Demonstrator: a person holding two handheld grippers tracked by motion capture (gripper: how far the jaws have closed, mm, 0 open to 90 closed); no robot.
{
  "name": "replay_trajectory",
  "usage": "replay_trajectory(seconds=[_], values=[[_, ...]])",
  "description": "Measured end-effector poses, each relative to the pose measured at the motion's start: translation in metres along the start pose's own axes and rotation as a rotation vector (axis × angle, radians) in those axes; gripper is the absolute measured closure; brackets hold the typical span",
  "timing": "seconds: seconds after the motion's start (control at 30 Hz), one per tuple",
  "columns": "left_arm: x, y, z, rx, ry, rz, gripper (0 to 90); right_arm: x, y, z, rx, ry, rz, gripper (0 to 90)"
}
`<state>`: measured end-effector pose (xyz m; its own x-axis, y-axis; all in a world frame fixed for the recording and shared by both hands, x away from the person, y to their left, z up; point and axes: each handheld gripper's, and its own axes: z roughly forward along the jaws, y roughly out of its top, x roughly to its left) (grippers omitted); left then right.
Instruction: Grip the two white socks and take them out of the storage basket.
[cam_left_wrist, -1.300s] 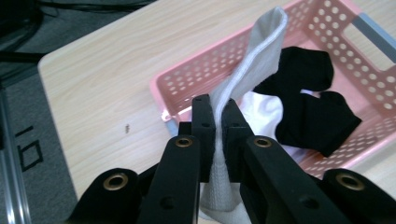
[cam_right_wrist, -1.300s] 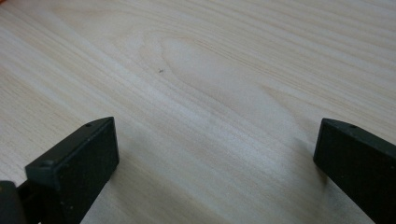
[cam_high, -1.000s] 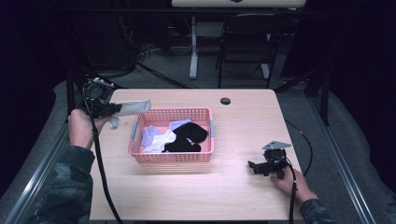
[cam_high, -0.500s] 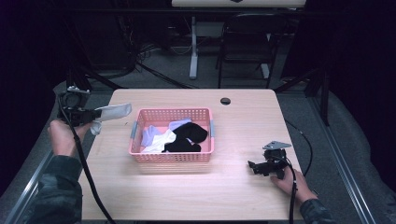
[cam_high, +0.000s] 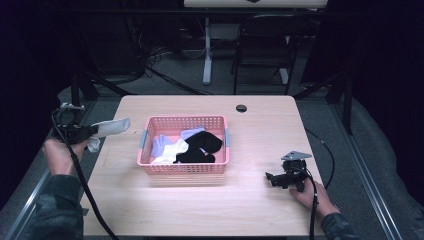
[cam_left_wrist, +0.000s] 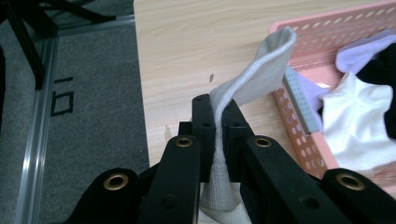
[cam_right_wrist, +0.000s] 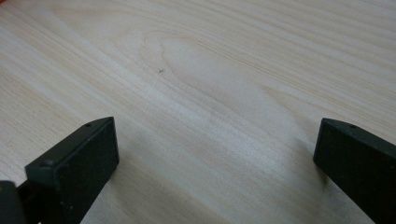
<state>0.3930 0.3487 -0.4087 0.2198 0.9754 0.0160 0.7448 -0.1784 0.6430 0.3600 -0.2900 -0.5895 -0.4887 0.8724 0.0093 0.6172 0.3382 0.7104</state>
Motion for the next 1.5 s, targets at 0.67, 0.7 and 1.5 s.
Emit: replay_trajectory(seconds=[0.67,0.7,1.5], values=[[0.012,-0.043,0.049,0.125,0.013,-0.073,86.9,0.000,0.000,0.000,-0.001,-0.001,0.001,0.0],[0.012,-0.045,0.052,0.129,0.011,-0.076,86.9,0.000,0.000,0.000,-0.001,-0.002,0.001,0.0],[0.006,-0.077,0.096,0.233,-0.051,-0.088,85.9,0.000,0.000,0.000,-0.001,-0.002,0.001,0.0]])
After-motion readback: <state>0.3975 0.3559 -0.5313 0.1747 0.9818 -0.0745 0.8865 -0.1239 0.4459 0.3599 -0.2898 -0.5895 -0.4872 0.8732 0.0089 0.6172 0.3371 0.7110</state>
